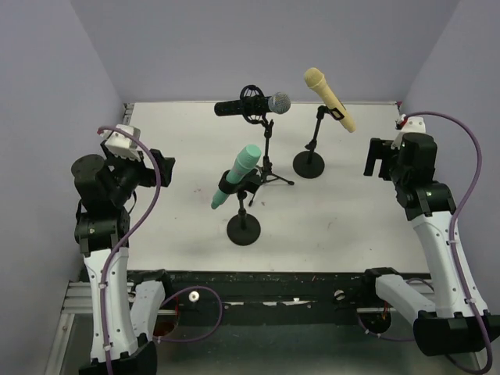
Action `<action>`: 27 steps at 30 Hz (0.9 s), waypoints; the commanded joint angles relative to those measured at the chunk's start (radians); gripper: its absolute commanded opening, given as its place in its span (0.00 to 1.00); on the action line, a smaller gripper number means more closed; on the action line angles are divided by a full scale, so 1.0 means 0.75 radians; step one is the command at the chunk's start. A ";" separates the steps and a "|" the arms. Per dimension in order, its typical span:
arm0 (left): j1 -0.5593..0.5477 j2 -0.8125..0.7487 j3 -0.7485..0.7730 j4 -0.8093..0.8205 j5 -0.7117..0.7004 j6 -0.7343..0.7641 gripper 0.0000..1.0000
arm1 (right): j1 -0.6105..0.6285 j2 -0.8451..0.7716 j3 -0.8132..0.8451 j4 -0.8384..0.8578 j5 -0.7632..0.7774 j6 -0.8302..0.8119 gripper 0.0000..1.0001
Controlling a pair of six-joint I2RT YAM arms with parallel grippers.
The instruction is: Remove the microphone from the stand
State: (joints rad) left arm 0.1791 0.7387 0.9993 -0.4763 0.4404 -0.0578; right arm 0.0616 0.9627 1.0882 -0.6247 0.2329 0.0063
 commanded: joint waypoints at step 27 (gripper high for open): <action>-0.300 0.085 0.486 -0.474 1.002 0.576 0.89 | -0.002 0.330 1.014 -0.687 -1.517 -0.642 0.96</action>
State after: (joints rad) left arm 0.0254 0.7799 1.3788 -0.8661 1.2209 0.3191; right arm 0.0586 1.1687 1.8126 -1.1179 -0.7452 -0.3969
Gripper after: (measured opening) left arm 0.900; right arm 0.967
